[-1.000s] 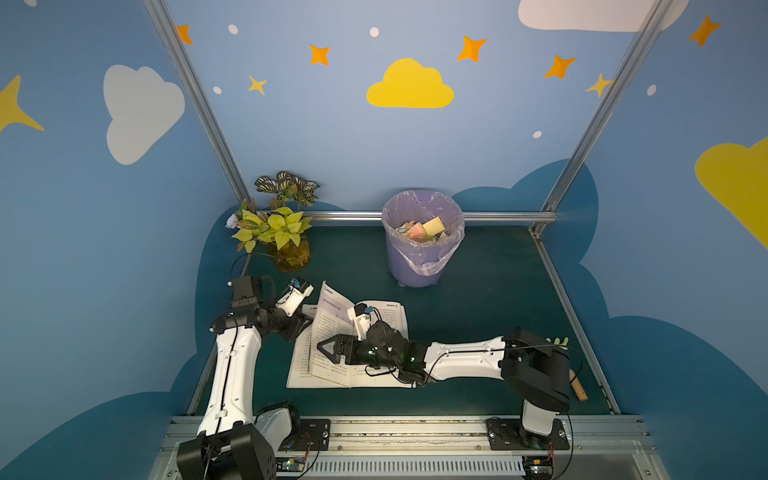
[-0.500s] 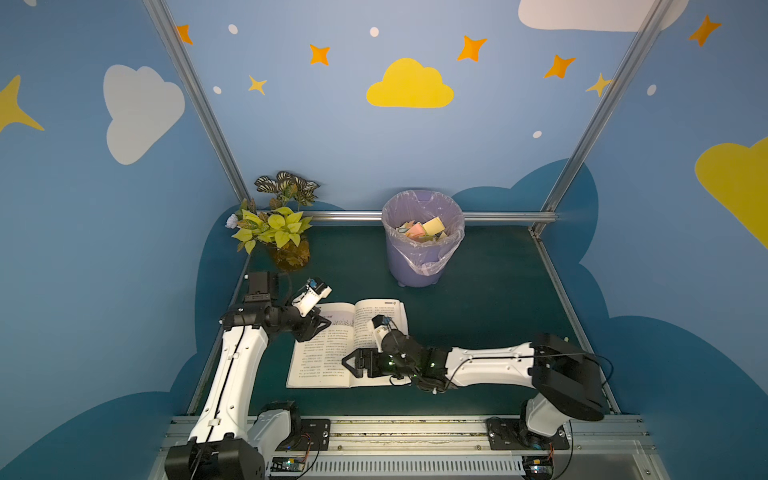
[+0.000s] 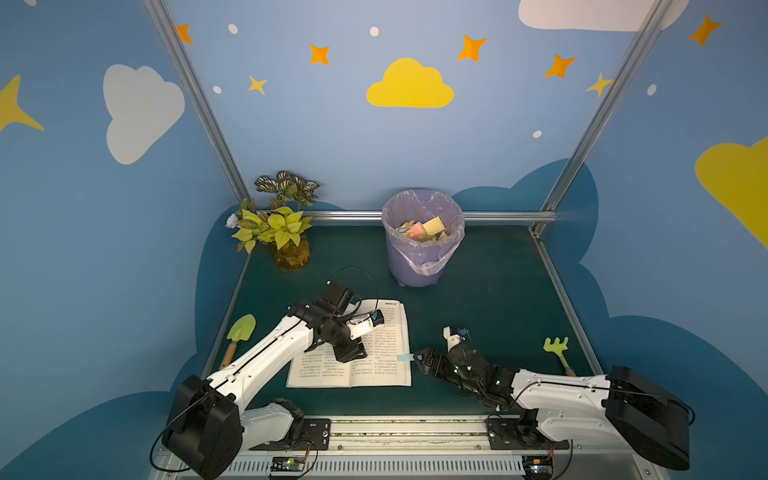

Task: Peel off the used sticky note
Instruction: Tear off the note from the book.

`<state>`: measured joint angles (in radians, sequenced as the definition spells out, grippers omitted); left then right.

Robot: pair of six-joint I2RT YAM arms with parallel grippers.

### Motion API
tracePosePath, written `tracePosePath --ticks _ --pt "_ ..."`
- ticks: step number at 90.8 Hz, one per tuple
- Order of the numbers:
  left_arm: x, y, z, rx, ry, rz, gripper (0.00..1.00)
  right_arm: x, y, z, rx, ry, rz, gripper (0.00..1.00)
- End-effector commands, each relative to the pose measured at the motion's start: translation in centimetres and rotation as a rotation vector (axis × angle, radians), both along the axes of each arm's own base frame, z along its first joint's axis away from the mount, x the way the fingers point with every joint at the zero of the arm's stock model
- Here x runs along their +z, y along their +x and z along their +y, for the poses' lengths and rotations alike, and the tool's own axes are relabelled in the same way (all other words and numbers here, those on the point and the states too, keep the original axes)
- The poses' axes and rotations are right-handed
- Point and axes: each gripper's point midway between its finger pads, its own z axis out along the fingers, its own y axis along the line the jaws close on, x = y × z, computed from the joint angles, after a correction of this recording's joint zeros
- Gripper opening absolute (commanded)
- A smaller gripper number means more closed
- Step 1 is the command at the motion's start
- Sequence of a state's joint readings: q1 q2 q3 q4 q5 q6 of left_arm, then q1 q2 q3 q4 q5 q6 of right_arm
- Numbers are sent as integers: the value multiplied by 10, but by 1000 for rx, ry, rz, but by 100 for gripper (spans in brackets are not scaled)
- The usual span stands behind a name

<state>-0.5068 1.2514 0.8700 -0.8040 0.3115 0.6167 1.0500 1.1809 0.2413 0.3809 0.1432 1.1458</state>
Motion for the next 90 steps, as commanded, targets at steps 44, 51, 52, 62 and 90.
tracePosePath --ticks 44,51,52,62,90 --pt "-1 17 -17 -30 28 -29 53 1 8 56 149 232 82 61" --pt "-7 21 -19 -35 45 -24 53 0 7 58 167 226 78 51" --pt "-7 22 -20 -36 46 -23 52 0 7 58 168 226 79 50" --pt "-15 29 -24 -46 82 -26 52 -2 7 59 171 223 83 37" --pt "-48 36 -46 -132 229 -3 51 -14 7 52 160 118 94 20"
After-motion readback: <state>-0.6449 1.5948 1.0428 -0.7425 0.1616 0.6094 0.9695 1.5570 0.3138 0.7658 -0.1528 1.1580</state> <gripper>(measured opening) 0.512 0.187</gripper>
